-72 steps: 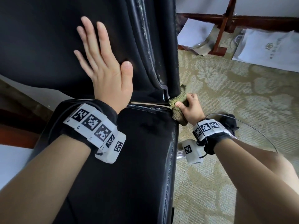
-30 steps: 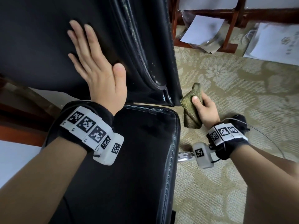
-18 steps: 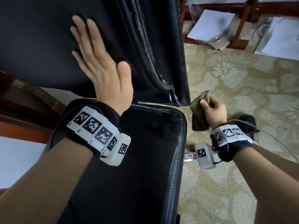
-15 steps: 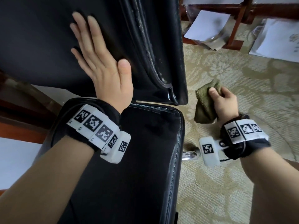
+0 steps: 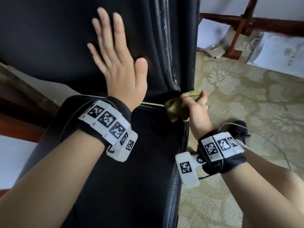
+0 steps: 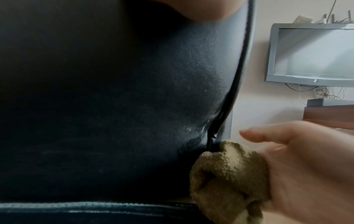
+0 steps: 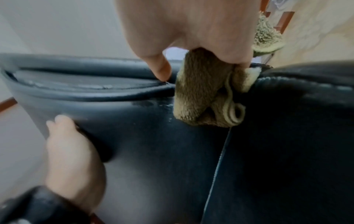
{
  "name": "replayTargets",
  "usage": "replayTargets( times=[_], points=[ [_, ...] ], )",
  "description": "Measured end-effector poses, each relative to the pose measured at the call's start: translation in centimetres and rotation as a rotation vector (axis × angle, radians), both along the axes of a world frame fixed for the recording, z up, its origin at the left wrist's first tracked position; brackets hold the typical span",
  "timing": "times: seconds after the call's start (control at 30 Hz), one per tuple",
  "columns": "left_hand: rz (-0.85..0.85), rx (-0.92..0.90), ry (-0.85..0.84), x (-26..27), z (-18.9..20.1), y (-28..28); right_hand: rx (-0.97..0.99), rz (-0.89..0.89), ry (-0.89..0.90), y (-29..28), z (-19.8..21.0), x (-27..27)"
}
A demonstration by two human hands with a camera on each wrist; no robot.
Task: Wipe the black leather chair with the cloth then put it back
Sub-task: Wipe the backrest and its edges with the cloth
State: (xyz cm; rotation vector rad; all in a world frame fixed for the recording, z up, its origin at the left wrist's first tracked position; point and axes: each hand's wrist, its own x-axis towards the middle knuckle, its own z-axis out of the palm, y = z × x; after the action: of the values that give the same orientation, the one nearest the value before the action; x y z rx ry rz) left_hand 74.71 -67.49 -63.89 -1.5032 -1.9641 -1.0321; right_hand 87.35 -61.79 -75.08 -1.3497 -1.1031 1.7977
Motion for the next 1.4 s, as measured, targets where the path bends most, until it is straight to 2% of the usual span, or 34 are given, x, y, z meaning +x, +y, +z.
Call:
replayTargets(
  times=[0.07, 0.13, 0.3, 0.43, 0.73, 0.8, 0.93, 1.0, 1.2, 1.27, 1.4],
  points=[
    [-0.003, -0.005, 0.006, -0.2, -0.1, 0.1, -0.002, 0.037, -0.004, -0.3, -0.2, 0.0],
    [-0.008, -0.003, 0.007, -0.2, -0.2, 0.1, 0.084, 0.036, -0.129, -0.7, -0.6, -0.3],
    [-0.001, -0.010, 0.012, -0.1, 0.0, 0.1, 0.215, -0.164, -0.235, -1.0, -0.5, -1.4],
    [0.008, -0.011, 0.009, 0.0, 0.0, 0.1, 0.224, -0.298, -0.190, -1.2, -0.3, -1.7],
    [0.003, -0.024, 0.047, -0.2, -0.4, -0.1, 0.248, -0.267, -0.297, -0.6, -0.8, -3.3],
    [0.005, -0.019, 0.033, -0.1, -0.5, -0.1, 0.253, -0.244, -0.280, -0.5, -0.7, -3.0],
    [0.001, -0.020, 0.052, -0.4, -0.9, -0.2, 0.290, -0.206, -0.128, -1.7, -0.5, -2.6],
    [0.001, -0.019, 0.047, -0.4, -0.9, -0.1, 0.334, -0.203, -0.129, -1.9, -0.5, -2.9],
    [-0.004, -0.020, 0.033, -0.3, -0.7, -0.2, 0.281, -0.433, -0.145, -1.7, 0.1, -3.4],
    [-0.006, -0.017, 0.041, -0.4, -0.8, -0.3, 0.357, -0.524, -0.128, -1.8, 0.5, -3.0],
    [-0.012, -0.007, 0.035, -0.2, -0.7, -0.1, 0.421, -0.468, -0.163, -1.4, 0.3, -2.5]
  ],
)
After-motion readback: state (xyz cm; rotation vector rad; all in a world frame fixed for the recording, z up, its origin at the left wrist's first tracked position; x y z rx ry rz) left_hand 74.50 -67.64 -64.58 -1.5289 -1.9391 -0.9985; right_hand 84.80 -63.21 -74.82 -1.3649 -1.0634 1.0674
